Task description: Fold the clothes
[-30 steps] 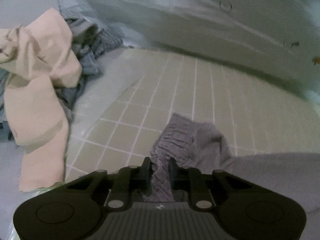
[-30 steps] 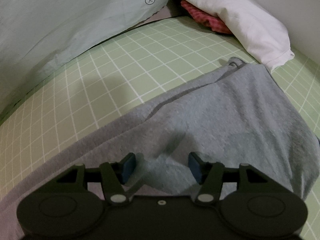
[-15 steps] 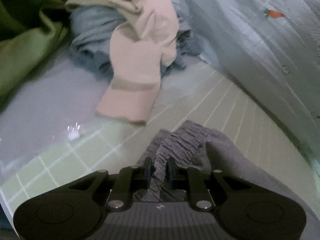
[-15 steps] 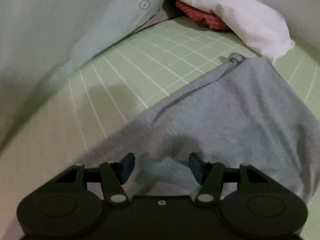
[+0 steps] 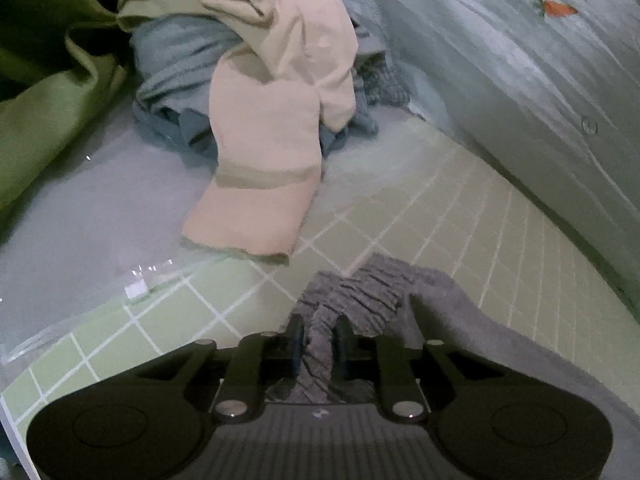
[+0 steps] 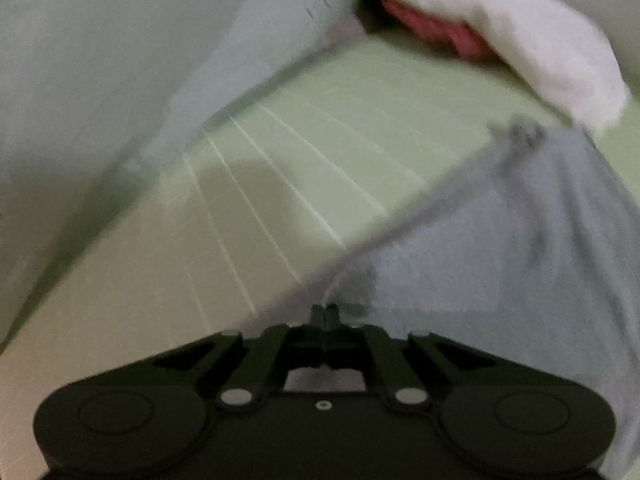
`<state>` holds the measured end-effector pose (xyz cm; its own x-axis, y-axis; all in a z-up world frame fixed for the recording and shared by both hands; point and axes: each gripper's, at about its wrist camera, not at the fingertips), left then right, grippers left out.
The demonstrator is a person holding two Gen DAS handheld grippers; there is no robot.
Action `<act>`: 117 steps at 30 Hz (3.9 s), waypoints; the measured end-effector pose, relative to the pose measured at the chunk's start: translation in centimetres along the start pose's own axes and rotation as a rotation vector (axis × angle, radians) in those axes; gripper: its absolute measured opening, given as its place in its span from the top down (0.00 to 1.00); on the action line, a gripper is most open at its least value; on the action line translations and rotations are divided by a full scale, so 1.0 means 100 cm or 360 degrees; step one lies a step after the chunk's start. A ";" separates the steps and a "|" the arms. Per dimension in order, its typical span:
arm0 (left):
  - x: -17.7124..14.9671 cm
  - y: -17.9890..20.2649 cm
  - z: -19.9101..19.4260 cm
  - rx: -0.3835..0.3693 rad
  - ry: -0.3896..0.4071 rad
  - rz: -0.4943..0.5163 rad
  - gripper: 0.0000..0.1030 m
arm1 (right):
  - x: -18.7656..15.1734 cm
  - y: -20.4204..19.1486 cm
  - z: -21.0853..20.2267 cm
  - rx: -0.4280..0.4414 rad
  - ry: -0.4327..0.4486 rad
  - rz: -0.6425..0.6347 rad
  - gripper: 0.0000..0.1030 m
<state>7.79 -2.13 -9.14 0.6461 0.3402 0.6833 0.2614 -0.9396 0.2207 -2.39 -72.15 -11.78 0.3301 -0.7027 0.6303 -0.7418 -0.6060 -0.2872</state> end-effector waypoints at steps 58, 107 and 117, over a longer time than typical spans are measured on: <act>-0.072 0.116 -0.072 0.0048 -0.0150 0.0402 0.42 | -0.080 0.157 -0.126 -0.0443 0.0143 0.0206 0.13; -0.049 0.009 -0.056 0.0127 -0.0207 -0.0089 0.19 | -0.104 0.053 -0.144 -0.0263 0.0144 -0.0254 0.00; -0.016 -0.015 0.004 0.0085 -0.0248 -0.0153 0.16 | -0.142 -0.012 -0.155 -0.0269 0.0118 -0.0253 0.00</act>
<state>6.61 -1.22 -10.85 0.7185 0.4337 0.5438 0.3624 -0.9007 0.2396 -15.24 -55.68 -9.17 0.4115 -0.5705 0.7108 -0.7731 -0.6315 -0.0592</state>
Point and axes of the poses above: each gripper's, at about its wrist camera, not at the fingertips, and z roughly the way its jaws point, y to its right, x to its top, and after that the axes turned 4 degrees about y, right-handed
